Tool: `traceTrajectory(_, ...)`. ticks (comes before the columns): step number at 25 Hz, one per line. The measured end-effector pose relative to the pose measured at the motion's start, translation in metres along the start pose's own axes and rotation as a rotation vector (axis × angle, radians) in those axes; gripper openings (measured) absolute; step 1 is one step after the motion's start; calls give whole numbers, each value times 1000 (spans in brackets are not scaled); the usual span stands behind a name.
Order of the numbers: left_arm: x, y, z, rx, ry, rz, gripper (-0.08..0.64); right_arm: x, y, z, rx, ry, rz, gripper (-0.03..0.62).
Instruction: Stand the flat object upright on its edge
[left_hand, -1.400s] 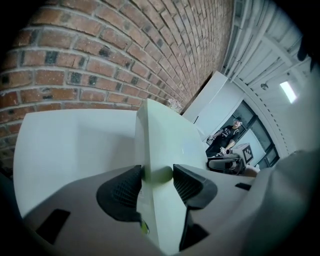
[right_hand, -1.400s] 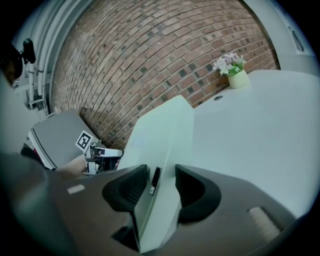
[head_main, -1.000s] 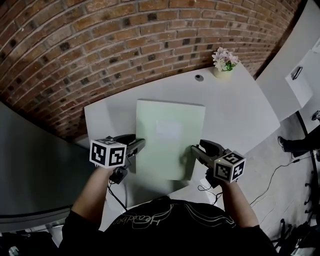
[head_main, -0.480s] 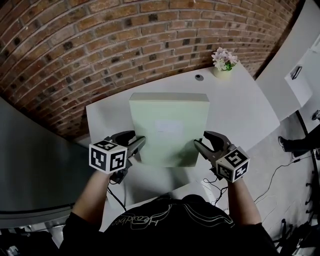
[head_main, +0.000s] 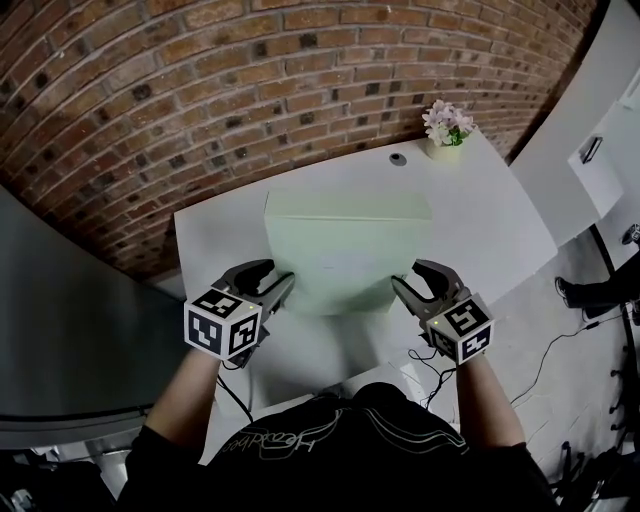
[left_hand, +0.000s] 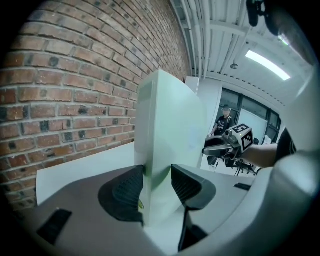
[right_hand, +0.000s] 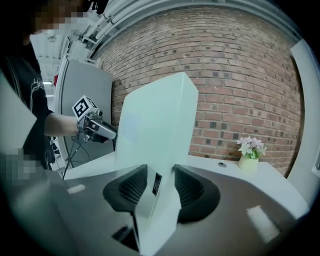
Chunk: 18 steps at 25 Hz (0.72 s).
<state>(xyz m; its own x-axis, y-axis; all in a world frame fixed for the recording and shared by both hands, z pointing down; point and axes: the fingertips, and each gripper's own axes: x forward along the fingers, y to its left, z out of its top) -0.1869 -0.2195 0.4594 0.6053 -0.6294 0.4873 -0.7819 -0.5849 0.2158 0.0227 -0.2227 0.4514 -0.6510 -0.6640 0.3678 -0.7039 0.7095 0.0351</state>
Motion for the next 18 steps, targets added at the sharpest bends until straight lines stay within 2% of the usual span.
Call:
traceTrajectory(9,3,-16,-20,111,28,34,170,-6,-3,-16,-77,8,-46,173)
traceTrajectory(18,-3,-32,-30,87,26,44,158,-16,-1,-25,-113,-4,-32,173)
